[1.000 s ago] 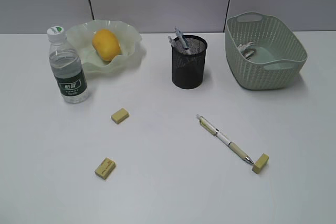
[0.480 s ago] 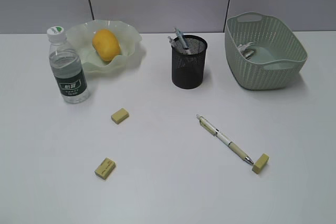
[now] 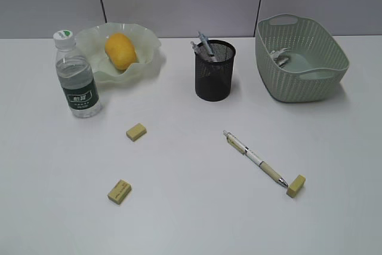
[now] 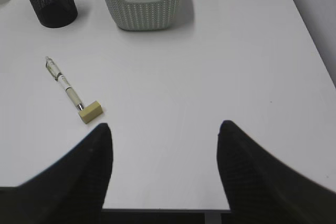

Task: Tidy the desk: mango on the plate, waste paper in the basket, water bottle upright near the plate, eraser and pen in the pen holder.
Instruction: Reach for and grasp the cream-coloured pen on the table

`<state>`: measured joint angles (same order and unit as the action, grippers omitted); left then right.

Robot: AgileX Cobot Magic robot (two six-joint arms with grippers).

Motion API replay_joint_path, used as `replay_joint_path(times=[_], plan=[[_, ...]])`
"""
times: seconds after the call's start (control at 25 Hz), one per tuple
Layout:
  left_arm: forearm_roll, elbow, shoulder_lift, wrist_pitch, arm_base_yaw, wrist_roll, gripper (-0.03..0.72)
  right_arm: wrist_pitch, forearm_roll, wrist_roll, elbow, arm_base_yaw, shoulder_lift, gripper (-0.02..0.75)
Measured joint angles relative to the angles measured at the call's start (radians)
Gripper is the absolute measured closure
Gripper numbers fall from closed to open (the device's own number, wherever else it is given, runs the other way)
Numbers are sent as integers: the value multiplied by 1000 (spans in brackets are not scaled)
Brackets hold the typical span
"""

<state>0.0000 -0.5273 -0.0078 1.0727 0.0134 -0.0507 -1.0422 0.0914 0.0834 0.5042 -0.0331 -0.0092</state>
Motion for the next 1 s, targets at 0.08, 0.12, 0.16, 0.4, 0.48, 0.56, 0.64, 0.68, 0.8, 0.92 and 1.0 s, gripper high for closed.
replay_joint_path(times=[0.08,0.12,0.16,0.4,0.48,0.56,0.64,0.68,0.8,0.92,1.0], plan=[[0,0,0,-1,-10,0,186,0,0,0,0,0,0,240],[0,0,0,-1,-16,0,186,0,0,0,0,0,0,240],[0,0,0,-1,-21,0,186,0,0,0,0,0,0,240],[0,0,0,-2,-44,0,186,0,0,0,0,0,0,240],[0,0,0,-2,-53,0,186,0,0,0,0,0,0,240],[-6,0,0,-2,-55,0,186,0,0,0,0,0,0,240],[-8,0,0,-2,-55,0,186,0,0,0,0,0,0,240],[-8,0,0,-2,-55,0,186,0,0,0,0,0,0,240],[-11,0,0,-2,-55,0,186,0,0,0,0,0,0,240],[-13,0,0,-2,-55,0,186,0,0,0,0,0,0,240],[-13,0,0,-2,-55,0,186,0,0,0,0,0,0,240]])
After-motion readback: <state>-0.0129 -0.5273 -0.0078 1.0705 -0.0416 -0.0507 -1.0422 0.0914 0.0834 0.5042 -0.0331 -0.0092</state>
